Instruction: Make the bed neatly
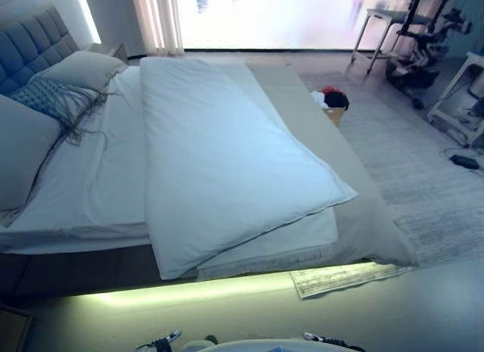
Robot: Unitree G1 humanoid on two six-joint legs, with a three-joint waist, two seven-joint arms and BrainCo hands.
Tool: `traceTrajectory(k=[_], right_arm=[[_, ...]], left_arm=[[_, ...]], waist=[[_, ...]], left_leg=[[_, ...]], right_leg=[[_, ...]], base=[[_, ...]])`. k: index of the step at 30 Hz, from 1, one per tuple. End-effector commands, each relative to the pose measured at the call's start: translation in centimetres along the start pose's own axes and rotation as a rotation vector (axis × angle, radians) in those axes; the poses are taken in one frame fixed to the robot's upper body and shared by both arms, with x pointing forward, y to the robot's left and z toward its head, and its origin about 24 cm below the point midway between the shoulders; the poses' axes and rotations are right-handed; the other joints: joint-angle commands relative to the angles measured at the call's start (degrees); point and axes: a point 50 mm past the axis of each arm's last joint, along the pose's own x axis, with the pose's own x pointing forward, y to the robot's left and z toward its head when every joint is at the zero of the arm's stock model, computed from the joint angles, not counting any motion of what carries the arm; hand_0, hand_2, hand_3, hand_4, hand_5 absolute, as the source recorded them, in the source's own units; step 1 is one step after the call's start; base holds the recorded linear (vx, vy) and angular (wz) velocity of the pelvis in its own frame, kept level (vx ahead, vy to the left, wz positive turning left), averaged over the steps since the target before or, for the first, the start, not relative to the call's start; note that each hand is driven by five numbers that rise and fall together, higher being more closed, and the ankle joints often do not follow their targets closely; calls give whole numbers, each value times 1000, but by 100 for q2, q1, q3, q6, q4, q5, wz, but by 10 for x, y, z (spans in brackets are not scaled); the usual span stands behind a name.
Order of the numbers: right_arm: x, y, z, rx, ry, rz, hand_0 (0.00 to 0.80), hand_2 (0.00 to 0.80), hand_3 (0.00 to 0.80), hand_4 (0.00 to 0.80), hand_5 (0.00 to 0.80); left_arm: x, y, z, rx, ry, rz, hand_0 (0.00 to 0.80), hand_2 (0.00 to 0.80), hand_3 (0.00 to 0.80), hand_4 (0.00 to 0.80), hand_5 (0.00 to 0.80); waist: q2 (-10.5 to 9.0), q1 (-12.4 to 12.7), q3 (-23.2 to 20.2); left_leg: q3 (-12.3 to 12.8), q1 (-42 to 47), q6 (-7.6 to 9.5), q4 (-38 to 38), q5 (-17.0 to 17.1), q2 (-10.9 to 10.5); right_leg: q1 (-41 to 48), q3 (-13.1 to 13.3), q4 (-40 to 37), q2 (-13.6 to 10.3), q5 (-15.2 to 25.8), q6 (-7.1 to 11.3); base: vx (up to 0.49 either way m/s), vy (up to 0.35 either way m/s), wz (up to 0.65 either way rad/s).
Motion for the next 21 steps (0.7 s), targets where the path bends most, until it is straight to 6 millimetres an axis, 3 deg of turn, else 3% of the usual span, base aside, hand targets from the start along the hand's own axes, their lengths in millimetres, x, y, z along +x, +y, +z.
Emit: traceTrajectory(k=[1,3,4,9,18,21], right_arm=[[2,13,22,25,-71,41,0,0,0,0,0],[2,13,24,25,-75,33,0,0,0,0,0],[2,13,23,26,-74,28,0,0,0,0,0],[2,10,19,21,-53,5,0,0,0,0,0],[2,10,17,25,-72,9,0,0,0,0,0],[2,11,21,13,-73,12,0,0,0,0,0]], left_arm=[[-2,-6,14,5,-32,-10,0,0,0,0,0],[-2,-8,18,-2,-57,-25,0,0,0,0,0],[-3,-8,19,0,-62,-32,0,0,0,0,0],[0,-10,2,5,-47,-50,0,0,0,0,0],[0,-15,-5,39,-7,-57,0,0,0,0,0],[-1,-16,-2,31,-9,-59,0,0,0,0,0]], waist=[[56,-200,353],[42,-290,428],[59,-293,442],[70,-189,315],[37,-222,116],[10,-271,149]], left_leg=[[-20,-162,8,429,-414,-229],[-66,-4,6,353,-558,-316],[-75,67,19,335,-611,-335],[-324,270,64,438,-735,-418],[-288,479,-50,410,-762,-264],[-212,419,-93,865,-983,-199]], right_leg=[[73,-150,-1933,287,1440,47],[-223,-130,-2339,306,1869,136],[-263,-179,-2348,301,1894,127],[229,-260,-2506,401,1654,-17],[777,-328,-2450,491,1242,-147],[687,-323,-2200,462,1088,-211]], base=[[67,-124,36],[71,-90,36],[79,-69,36],[141,-74,20],[154,-78,-5],[95,-87,1]])
